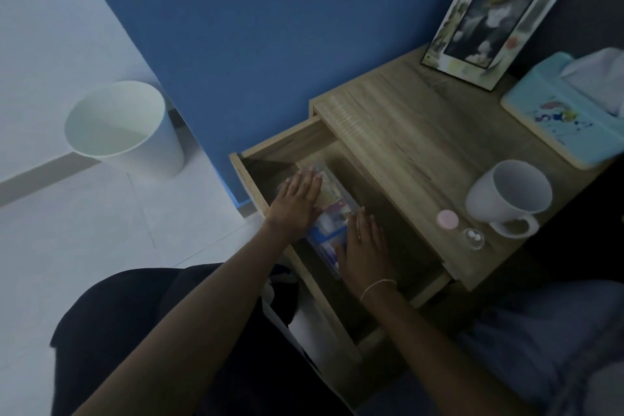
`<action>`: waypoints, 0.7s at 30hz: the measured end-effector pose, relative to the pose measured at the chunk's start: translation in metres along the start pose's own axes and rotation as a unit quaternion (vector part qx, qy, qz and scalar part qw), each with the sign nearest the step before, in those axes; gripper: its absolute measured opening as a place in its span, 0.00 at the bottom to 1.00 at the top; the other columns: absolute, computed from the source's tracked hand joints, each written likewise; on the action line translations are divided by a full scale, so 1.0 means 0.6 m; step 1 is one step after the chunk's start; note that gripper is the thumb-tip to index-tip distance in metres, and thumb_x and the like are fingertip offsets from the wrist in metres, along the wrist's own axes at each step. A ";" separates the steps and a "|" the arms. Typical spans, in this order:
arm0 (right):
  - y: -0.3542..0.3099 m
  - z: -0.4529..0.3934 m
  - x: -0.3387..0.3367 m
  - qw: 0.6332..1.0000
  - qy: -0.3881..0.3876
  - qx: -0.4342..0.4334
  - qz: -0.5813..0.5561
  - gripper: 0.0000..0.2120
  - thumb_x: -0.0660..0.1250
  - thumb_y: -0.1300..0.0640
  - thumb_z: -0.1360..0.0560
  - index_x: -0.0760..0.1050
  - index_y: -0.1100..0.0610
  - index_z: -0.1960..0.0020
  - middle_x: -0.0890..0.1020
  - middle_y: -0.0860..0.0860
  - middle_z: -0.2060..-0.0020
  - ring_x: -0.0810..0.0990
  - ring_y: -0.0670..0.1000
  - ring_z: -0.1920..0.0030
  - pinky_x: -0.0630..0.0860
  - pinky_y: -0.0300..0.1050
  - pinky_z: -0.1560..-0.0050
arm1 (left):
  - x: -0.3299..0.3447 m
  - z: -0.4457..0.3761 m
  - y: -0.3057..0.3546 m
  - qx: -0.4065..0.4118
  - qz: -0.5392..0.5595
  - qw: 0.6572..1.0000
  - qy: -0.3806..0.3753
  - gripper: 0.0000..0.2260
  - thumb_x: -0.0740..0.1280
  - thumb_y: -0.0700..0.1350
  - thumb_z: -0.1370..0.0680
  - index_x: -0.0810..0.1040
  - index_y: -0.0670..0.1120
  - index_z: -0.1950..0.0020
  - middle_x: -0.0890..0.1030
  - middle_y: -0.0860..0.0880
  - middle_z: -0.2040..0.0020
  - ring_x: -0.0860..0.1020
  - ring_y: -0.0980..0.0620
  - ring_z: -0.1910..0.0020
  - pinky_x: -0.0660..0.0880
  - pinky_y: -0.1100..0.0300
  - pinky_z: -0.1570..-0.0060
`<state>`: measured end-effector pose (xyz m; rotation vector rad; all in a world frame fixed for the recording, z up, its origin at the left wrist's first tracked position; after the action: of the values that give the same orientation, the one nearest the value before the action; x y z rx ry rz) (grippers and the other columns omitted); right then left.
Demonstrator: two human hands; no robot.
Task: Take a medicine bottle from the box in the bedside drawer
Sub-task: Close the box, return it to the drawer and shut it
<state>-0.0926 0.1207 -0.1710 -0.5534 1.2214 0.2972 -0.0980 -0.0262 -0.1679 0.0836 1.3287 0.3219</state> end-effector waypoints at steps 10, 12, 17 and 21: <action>0.006 -0.110 -0.236 0.951 0.265 -0.137 -0.080 0.15 0.59 0.58 0.21 0.78 0.64 0.40 0.82 0.61 0.43 0.79 0.59 0.40 0.69 0.54 0.32 | -0.119 0.065 -0.098 -0.229 0.135 0.919 0.291 0.26 0.56 0.51 0.18 0.58 0.36 0.26 0.53 0.33 0.23 0.50 0.34 0.23 0.48 0.44 0.24; 0.022 -0.162 -0.229 0.970 0.205 -0.118 -0.062 0.18 0.58 0.59 0.21 0.72 0.65 0.33 0.75 0.62 0.33 0.70 0.60 0.30 0.58 0.55 0.26 | -0.088 0.077 -0.122 -0.300 0.207 0.894 0.261 0.31 0.55 0.53 0.19 0.49 0.37 0.24 0.47 0.32 0.23 0.46 0.35 0.23 0.47 0.45 0.24; 0.064 -0.218 -0.159 0.991 0.098 -0.082 0.024 0.23 0.50 0.54 0.18 0.58 0.60 0.25 0.62 0.57 0.24 0.56 0.57 0.23 0.50 0.56 0.23 | -0.038 0.072 -0.126 -0.314 0.343 0.857 0.221 0.36 0.57 0.53 0.20 0.38 0.37 0.24 0.39 0.36 0.23 0.44 0.39 0.22 0.48 0.50 0.25; 0.072 -0.213 -0.138 0.989 0.119 -0.085 0.021 0.24 0.49 0.53 0.18 0.58 0.59 0.24 0.62 0.55 0.24 0.55 0.55 0.23 0.49 0.55 0.23 | -0.025 0.077 -0.125 -0.319 0.380 0.835 0.237 0.35 0.57 0.51 0.19 0.37 0.40 0.24 0.39 0.42 0.21 0.43 0.45 0.22 0.46 0.57 0.27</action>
<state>-0.2436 0.0926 -0.1332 -0.7267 1.4489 0.3818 -0.0428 -0.0964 -0.1608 -0.0421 1.5628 1.5377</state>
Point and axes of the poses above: each hand's wrist, its own z-axis away from the middle knuckle, its own x-axis out of the palm, y = z × x, the point moved 9 cm from there along -z, towards the middle knuckle
